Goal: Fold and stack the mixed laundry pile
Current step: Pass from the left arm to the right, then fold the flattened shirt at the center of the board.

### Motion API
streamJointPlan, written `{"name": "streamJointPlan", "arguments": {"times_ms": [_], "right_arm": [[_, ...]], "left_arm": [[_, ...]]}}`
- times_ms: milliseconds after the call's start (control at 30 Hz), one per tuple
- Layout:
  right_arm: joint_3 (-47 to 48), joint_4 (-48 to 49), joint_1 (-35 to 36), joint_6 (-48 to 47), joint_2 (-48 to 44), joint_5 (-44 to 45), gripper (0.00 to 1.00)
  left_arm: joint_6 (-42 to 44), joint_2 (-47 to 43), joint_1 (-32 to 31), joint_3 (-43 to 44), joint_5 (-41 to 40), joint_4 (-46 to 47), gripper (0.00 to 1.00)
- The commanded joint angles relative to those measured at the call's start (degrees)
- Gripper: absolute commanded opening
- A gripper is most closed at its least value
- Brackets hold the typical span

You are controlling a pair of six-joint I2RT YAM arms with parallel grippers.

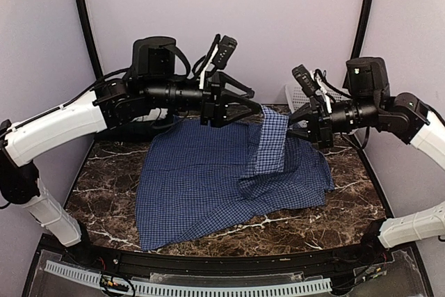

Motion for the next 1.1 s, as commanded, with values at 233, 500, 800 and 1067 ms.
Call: {"name": "streamJointPlan", "arguments": {"times_ms": [233, 500, 800, 1067], "right_arm": [[2.7, 0.0, 0.4, 6.2, -8.2, 17.2, 0.0], [1.8, -1.8, 0.3, 11.1, -11.5, 24.4, 0.0], [2.2, -3.4, -0.1, 14.0, -11.3, 34.0, 0.0], [3.9, -3.1, -2.2, 14.2, -9.9, 32.5, 0.0]], "left_arm": [[-27.8, -20.6, 2.3, -25.8, -37.2, -28.2, 0.63], [-40.7, -20.6, -13.1, -35.6, -42.4, -48.4, 0.53], [-51.7, -20.0, -23.7, -47.3, -40.5, -46.1, 0.47], [-50.6, -17.1, -23.9, -49.9, -42.5, -44.2, 0.45]]}}
